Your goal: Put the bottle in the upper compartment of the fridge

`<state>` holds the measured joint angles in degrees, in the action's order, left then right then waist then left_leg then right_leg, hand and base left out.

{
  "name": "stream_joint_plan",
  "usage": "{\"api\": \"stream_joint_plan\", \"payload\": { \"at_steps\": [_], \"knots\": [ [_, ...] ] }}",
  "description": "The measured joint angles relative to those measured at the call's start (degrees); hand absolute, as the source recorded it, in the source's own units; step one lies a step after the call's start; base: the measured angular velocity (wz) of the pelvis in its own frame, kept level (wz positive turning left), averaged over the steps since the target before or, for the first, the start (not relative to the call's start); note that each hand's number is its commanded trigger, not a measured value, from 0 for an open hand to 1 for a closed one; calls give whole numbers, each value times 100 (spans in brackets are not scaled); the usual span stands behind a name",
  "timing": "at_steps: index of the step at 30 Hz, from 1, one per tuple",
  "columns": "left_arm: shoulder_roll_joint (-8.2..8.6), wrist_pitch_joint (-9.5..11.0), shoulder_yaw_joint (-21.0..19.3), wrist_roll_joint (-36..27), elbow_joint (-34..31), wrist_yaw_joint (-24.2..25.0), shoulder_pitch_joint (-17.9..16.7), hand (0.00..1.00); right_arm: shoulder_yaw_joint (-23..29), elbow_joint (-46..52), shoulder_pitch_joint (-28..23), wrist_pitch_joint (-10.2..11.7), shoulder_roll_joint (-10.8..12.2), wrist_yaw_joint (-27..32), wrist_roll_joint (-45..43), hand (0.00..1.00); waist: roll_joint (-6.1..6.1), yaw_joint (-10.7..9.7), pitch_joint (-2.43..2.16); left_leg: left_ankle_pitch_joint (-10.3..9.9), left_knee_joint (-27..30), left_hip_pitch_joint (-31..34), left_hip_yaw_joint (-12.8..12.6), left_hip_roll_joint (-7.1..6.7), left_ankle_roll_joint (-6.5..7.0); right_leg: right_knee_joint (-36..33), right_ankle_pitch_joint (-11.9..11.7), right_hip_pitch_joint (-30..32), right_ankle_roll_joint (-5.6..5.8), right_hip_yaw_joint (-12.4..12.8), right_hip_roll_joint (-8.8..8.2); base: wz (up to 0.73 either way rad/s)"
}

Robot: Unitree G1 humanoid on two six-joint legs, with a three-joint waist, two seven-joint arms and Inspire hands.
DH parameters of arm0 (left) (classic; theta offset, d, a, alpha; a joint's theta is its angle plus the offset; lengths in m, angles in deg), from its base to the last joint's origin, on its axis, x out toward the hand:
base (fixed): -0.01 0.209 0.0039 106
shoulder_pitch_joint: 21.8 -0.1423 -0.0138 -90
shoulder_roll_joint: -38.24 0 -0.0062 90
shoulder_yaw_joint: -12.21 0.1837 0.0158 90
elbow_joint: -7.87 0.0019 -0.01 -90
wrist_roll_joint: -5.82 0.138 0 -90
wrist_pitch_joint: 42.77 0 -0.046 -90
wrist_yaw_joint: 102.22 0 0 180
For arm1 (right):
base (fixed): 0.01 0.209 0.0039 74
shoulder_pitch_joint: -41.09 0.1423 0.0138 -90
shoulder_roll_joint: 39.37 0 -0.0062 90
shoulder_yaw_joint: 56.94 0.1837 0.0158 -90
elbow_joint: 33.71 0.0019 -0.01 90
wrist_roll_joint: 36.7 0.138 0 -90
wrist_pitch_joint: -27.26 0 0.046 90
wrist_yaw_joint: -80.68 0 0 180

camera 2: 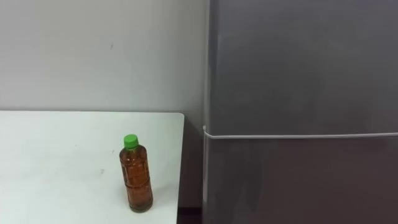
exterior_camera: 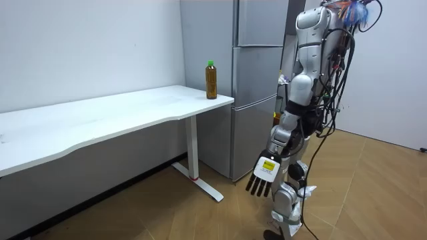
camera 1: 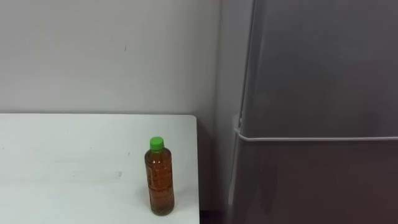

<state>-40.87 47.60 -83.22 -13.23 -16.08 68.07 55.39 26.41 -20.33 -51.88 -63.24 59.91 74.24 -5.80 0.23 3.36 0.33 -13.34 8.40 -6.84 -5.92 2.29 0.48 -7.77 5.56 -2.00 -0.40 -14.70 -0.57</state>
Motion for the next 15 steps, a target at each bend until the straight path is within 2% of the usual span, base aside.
{"api": "stream_joint_plan", "payload": {
  "at_steps": [15],
  "knots": [
    [-7,-1,118,-12,-68,-73,3,0,-69,-7,2,41,2,3,0,0,-30,-5,2,0,-1,2,5,1,0,-2,0,-7,1,-24,-6,0]
  ]
}}
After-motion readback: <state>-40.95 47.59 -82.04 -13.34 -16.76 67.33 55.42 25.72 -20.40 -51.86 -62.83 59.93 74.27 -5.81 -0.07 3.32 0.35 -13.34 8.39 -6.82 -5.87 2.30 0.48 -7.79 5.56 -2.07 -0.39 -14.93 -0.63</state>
